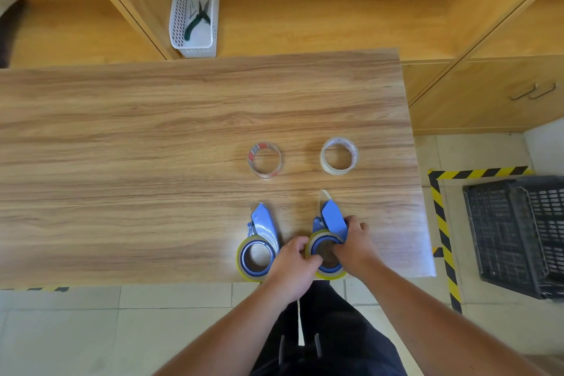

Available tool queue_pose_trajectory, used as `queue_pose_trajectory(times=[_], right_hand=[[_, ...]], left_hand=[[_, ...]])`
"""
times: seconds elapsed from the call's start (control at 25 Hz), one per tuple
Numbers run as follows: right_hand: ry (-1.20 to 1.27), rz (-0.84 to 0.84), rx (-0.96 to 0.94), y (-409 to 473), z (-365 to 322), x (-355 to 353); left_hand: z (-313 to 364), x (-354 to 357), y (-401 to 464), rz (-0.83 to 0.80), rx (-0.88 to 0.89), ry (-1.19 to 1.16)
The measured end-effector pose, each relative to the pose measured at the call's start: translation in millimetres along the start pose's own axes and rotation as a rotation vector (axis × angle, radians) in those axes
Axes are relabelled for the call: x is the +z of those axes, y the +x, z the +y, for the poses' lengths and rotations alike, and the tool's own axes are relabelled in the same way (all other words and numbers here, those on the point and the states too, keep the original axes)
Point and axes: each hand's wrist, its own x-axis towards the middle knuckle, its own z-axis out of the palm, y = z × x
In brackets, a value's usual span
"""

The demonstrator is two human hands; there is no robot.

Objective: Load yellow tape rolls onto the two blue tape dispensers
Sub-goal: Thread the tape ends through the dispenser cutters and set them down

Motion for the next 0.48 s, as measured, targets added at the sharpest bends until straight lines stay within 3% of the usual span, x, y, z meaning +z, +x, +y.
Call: queue_pose_trajectory(times=[0.48], right_hand=[[0.004,0.038,0.002,0.6,4.1,4.5]], left_hand=[[-2.2,3.3,-5.4,-0.011,0.007,0.005]])
